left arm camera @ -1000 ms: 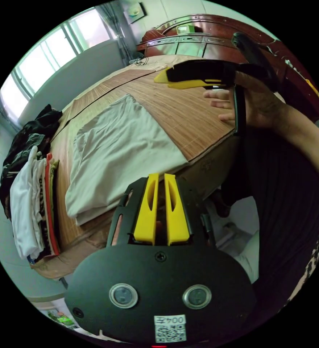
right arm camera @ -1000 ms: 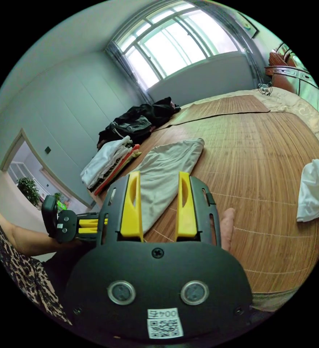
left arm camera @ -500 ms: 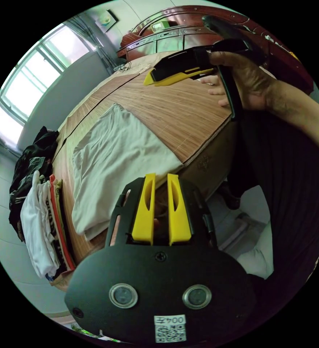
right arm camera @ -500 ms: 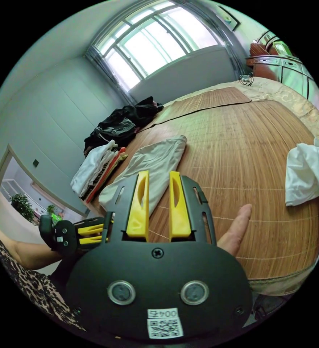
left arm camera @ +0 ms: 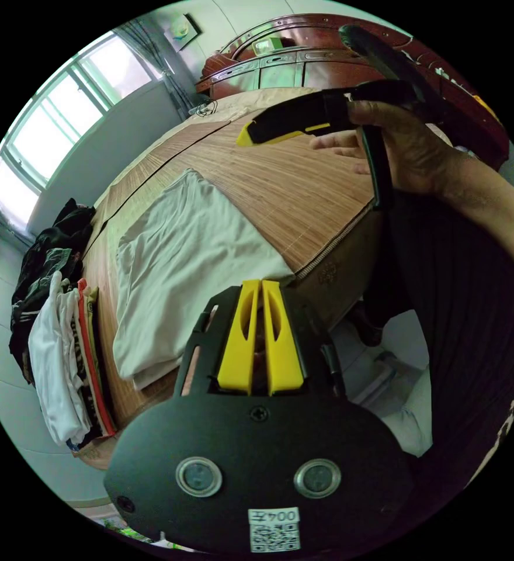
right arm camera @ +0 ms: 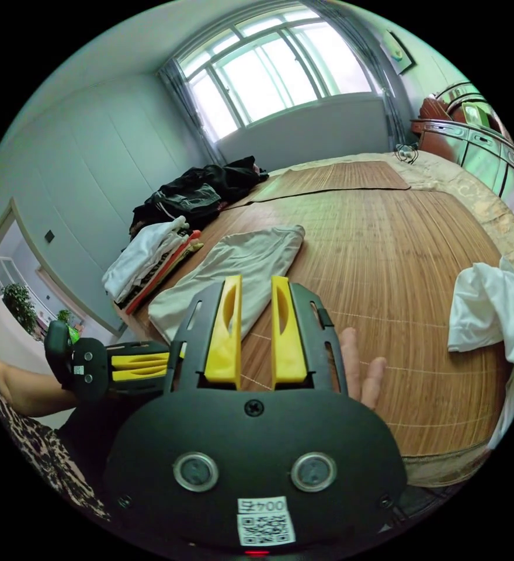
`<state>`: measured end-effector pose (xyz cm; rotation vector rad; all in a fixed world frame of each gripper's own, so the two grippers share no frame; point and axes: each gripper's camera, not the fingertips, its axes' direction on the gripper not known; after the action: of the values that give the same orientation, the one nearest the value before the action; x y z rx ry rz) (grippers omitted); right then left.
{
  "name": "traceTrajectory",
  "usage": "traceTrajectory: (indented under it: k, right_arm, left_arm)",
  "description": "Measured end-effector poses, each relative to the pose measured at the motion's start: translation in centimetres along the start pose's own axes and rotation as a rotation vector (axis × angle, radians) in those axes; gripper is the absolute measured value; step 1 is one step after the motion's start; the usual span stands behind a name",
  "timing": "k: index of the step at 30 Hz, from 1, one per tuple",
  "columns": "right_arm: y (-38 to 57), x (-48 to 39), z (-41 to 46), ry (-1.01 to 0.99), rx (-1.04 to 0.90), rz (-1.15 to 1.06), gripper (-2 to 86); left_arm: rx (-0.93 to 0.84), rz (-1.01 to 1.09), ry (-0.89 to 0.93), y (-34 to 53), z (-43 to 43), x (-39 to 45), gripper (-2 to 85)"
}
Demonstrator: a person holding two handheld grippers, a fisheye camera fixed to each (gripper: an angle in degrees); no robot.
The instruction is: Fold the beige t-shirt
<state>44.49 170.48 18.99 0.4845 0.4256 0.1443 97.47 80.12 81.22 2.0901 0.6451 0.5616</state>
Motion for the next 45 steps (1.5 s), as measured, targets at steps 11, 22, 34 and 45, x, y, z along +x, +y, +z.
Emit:
traceTrajectory:
  k: [11,22,34,45]
  right_arm:
    - [0.1,-1.1,0.3,0.052,0.04,-0.023,11.9]
    - [0.1,-1.6,-0.2,0.068,0.08,-0.016,8.9]
    - [-0.2,-1.9,-0.3,0.043,0.034,0.01,7.9]
    - [-0.5,-2.7,-0.3,0.022,0.032,-0.015,7.3]
  left_arm:
    - [0.057,-0.085,0.052,-2.1,-2.7,-5.8,0.7]
    - [0.04,-0.171,0.107,-0.3,-6.1,-14.5,0.6]
    - [0.007,-0.864,0.142,10.1,-7.3,-41.0,2.5]
    - [0.118,-0.876,0.157,5.2,-10.0,-49.5,3.0]
